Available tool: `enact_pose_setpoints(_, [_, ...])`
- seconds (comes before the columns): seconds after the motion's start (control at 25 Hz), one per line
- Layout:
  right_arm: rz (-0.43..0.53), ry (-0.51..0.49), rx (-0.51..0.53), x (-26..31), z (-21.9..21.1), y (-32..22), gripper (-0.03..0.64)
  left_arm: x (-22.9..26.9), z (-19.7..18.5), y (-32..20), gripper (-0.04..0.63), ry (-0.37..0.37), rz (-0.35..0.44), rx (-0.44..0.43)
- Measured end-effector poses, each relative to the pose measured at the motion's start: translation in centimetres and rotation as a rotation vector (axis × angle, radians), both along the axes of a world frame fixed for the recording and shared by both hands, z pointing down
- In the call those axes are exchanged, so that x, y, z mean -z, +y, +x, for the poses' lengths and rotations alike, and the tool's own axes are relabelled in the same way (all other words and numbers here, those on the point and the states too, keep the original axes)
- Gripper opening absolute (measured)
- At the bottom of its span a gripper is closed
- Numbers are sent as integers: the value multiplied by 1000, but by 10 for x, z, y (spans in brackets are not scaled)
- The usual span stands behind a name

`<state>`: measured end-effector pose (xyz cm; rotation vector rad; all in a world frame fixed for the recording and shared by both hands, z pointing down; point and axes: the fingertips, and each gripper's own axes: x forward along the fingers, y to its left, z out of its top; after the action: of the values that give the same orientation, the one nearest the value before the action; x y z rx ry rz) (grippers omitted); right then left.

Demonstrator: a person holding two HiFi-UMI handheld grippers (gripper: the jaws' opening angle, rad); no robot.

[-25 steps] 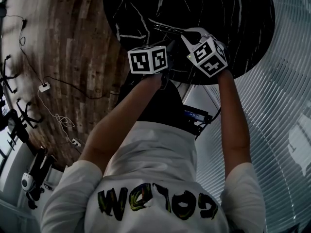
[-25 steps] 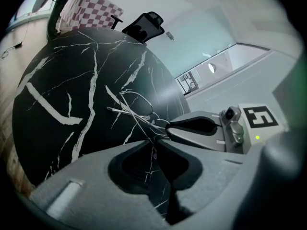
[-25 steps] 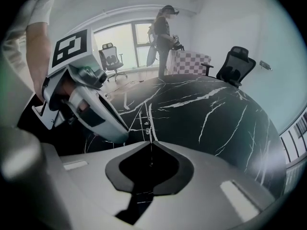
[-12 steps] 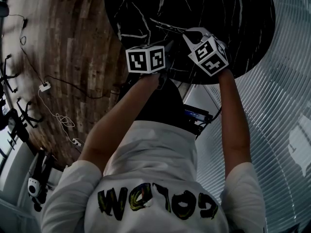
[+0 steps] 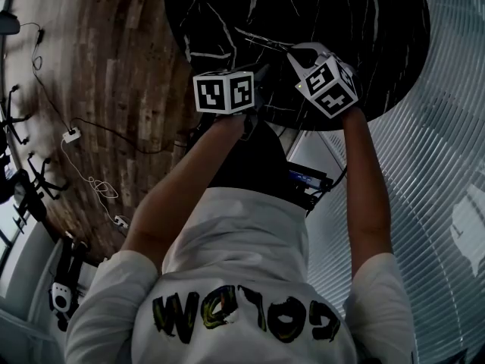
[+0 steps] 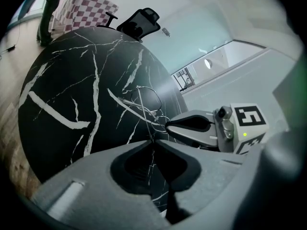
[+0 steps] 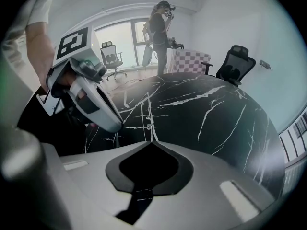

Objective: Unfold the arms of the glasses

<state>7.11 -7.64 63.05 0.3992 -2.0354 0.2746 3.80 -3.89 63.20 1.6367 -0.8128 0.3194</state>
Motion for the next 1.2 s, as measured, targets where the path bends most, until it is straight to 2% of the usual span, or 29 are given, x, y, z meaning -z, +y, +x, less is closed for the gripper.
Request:
enact_pose_setpoints(0.88, [7, 36, 41, -1, 3, 5, 0, 2, -17, 14, 17, -24, -2, -94])
enact_pose_setpoints(1.2, [0, 50, 49, -1, 5, 8, 1, 0, -27, 20, 17, -65, 9, -139])
